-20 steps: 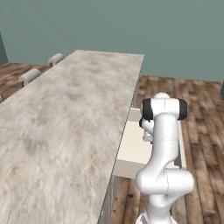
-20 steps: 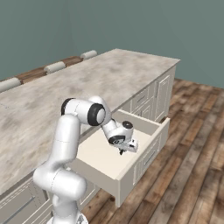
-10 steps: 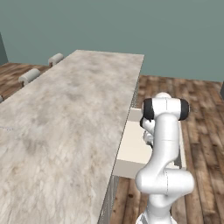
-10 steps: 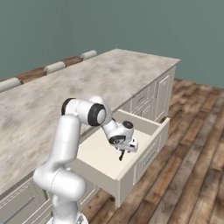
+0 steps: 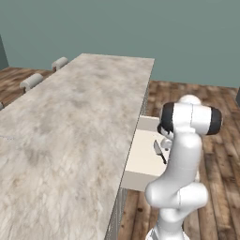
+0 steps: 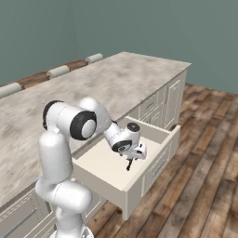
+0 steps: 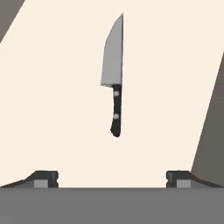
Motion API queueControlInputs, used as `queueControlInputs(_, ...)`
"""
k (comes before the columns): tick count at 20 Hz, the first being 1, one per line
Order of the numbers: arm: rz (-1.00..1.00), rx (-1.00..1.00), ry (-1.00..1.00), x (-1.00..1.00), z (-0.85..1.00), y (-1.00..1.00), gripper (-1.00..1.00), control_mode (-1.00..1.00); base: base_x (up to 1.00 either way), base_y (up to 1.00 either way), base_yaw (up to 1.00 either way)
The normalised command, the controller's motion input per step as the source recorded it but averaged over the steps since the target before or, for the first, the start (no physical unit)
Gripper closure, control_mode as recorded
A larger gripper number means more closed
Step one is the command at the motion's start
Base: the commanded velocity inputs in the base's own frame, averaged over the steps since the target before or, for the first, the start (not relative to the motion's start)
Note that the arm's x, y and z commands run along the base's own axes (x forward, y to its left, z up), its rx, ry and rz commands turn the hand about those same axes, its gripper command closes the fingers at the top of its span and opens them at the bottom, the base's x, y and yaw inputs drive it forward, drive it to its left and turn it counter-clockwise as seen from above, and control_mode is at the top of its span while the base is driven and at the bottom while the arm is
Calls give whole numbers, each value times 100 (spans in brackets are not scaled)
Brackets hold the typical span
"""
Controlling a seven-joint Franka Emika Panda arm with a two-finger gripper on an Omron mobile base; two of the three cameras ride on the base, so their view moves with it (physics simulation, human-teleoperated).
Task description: Pick up the metallic utensils from the counter and place them in the open drawer. Make sure not to pick up any wooden utensils.
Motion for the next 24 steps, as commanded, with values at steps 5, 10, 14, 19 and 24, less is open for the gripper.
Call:
queueControlInputs(5, 0, -7, 0, -69, 100, 0, -100, -100, 0, 0, 0)
queueControlInputs(10, 0, -6, 1, -55, 100, 0, -100, -100, 0, 0, 0)
queueControlInputs(14, 0, -1, 0, -48, 100, 0, -100, -100, 0, 0, 0)
queueControlInputs(19, 0, 0, 0, -35, 100, 6, -100, -100, 0, 0, 0)
queueControlInputs(24, 0, 2, 1, -17, 100, 42, -100, -100, 0, 0, 0)
